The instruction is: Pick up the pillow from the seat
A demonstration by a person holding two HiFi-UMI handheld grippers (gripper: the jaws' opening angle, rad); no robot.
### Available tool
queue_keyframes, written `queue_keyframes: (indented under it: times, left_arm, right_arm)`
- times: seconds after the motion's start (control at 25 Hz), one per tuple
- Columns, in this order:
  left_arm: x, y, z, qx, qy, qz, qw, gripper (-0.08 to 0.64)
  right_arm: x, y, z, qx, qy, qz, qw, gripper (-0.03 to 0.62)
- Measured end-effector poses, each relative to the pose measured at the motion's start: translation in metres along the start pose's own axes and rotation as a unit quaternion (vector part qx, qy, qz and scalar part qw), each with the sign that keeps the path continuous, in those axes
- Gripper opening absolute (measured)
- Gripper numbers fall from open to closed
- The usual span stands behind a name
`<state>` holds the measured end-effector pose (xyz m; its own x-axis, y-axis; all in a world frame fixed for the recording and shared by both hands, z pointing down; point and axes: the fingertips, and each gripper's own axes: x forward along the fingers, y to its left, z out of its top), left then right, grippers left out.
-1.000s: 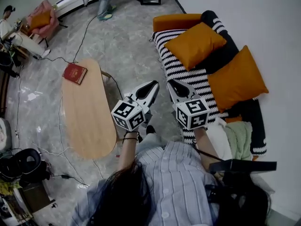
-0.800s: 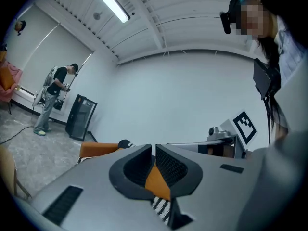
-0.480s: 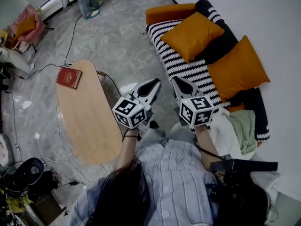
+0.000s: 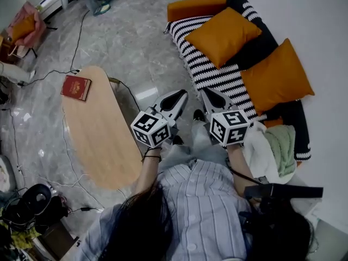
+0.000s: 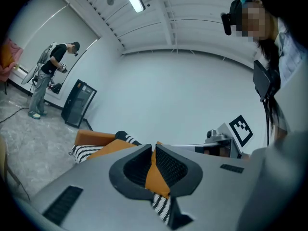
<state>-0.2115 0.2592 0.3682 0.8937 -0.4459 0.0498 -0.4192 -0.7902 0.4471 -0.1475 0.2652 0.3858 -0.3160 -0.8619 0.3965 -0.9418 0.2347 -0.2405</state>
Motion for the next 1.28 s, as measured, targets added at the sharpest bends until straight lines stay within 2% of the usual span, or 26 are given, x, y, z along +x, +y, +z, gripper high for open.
queue_keyframes:
  times: [0.36, 0.72, 1.08, 1.28]
  left_arm:
    - [0.057, 0.051, 0.018, -0.009, 0.006, 0.013, 0.9999, 0.015]
    - [0.154, 0.106, 0.05, -0.016, 0.0, 0.029, 0.9994, 0.015]
    - [0.239, 0.13, 0.061, -0.01, 0.006, 0.045, 0.9989, 0.015]
    - [0.27, 0.13, 0.063, -0.007, 0.017, 0.041, 0.999, 0.015]
  right_arm:
    - [0.057, -0.047, 0.027, 0.01, 0.004, 0.009, 1.0, 0.034]
    - [0.124, -0.136, 0.083, 0.001, 0.005, 0.019, 1.0, 0.034]
    - [0.168, -0.215, 0.12, 0.001, 0.004, 0.04, 0.999, 0.034]
    - [0.176, -0.248, 0.131, 0.009, -0.001, 0.036, 0.999, 0.034]
